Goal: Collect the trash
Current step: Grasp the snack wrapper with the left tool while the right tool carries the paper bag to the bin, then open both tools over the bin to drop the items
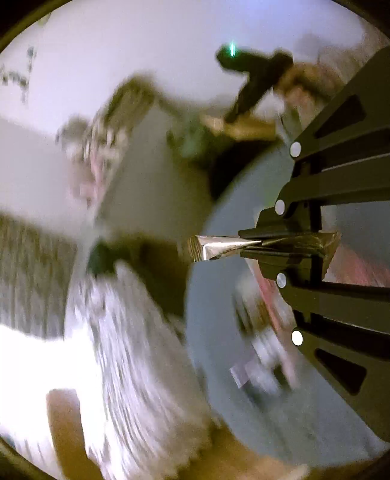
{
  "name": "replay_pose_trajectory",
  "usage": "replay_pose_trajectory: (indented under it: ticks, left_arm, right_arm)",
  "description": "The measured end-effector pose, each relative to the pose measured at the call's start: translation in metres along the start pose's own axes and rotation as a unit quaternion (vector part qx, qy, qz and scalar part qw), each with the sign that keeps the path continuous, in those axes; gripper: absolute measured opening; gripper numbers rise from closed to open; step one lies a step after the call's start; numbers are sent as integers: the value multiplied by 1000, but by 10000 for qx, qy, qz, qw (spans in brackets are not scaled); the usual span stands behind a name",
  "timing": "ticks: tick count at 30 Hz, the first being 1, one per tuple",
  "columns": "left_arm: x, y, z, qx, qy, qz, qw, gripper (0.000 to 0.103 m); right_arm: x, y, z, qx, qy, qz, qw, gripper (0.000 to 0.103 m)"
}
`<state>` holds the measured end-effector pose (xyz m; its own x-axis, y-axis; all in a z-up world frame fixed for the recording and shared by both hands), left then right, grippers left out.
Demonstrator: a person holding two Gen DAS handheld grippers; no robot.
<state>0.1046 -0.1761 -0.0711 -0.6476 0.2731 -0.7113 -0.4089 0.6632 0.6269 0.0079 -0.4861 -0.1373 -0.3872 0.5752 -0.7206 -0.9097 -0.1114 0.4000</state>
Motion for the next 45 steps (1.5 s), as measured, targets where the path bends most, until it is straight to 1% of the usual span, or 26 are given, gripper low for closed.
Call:
replay_pose_trajectory:
  ticks: [1,2,4,5,6,8,9,11,13,15,17,19,23,30,32,33,34,35,36,37,38,39,40,41,43,45]
  left_arm:
    - [-12,-17,-25,320,-83,22,9995,8]
    - [-21,-35,-48,553,-190,45,9983,8]
    - [-31,-76,-86,884,-324,225,9953,8]
    - [-34,-91,-95,1014,-298,327,9939,8]
    - [-37,-116,-111,1193,-254,494,9913,8]
    - [-35,-149,-129,1236,-277,671,9897,8]
    - [-35,-172,-139,1284,-259,823,9880,8]
    - [-30,-211,-148,1392,-55,1170,9833,8]
    - [-22,-239,-147,1403,80,1431,9797,8]
    - [-15,-262,-149,1303,71,1657,9775,8]
    - [-6,-281,-151,1233,111,1862,9747,8]
    - [3,-291,-154,1231,151,2020,9715,8]
    - [7,-303,-156,1115,140,2148,9702,9]
    - [12,-321,-151,940,168,2303,9684,12]
    - [12,-323,-147,882,161,2315,9687,13]
    - [12,-324,-146,849,174,2327,9687,25]
    - [11,-325,-144,765,203,2325,9694,36]
    - [8,-324,-143,741,194,2248,9714,49]
    - [3,-321,-144,721,153,2146,9739,61]
    - [0,-319,-144,690,124,2079,9756,66]
    - [-4,-314,-144,632,93,1989,9779,78]
    - [-7,-310,-145,592,82,1927,9794,86]
    - [-10,-304,-145,585,76,1835,9813,87]
    - [-13,-297,-146,616,82,1781,9820,87]
    - [-17,-282,-148,691,132,1694,9830,87]
    - [-21,-256,-147,761,191,1525,9852,87]
  right_arm:
    - [-11,-1,-14,177,-82,-135,9997,40]
    - [-18,-3,-25,319,-105,-201,9992,40]
    - [-31,-11,-50,613,-167,-254,9977,40]
    - [-36,-18,-64,745,-230,-218,9967,40]
    - [-39,-23,-75,819,-264,-182,9961,40]
    - [-42,-36,-92,972,-282,-95,9948,40]
    - [-40,-43,-105,1035,-300,-8,9942,40]
    - [-34,-54,-122,1113,-367,152,9930,40]
    - [-26,-66,-140,1321,-404,421,9895,40]
    - [-22,-72,-149,1383,-432,602,9876,40]
    - [-18,-78,-155,1473,-368,739,9856,40]
    - [-14,-82,-161,1534,-394,878,9835,40]
    - [-4,-90,-168,1539,-526,1068,9809,40]
    - [0,-107,-177,1504,-662,1250,9785,40]
    - [0,-111,-178,1485,-747,1315,9773,44]
    - [0,-112,-178,1484,-778,1320,9770,45]
    - [0,-112,-179,1495,-814,1316,9766,51]
    - [-2,-112,-180,1498,-861,1289,9765,57]
    - [-3,-112,-180,1481,-920,1238,9769,59]
    - [-4,-111,-181,1446,-974,1205,9773,60]
    - [-5,-111,-181,1409,-1035,1180,9775,62]
    - [-6,-110,-182,1380,-1105,1139,9776,64]
    - [-7,-108,-182,1359,-1167,1070,9780,67]
    - [-7,-105,-182,1347,-1205,1012,9783,69]
    - [-8,-103,-180,1321,-1231,937,9791,69]
    - [-9,-101,-176,1257,-1219,849,9809,70]
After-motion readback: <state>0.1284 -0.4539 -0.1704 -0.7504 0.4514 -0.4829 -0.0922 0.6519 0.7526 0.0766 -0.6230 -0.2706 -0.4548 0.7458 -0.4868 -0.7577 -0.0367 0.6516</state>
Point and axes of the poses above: each gripper's, at about its wrist camera, not at the fingertips, and y roughly against the way its jaws point, z to its left, x to its underside, the point moved 9 cm from there along -y, roughly the way its jaws point, and after that the axes turned 3 degrees about z, right-handed, at the moved point
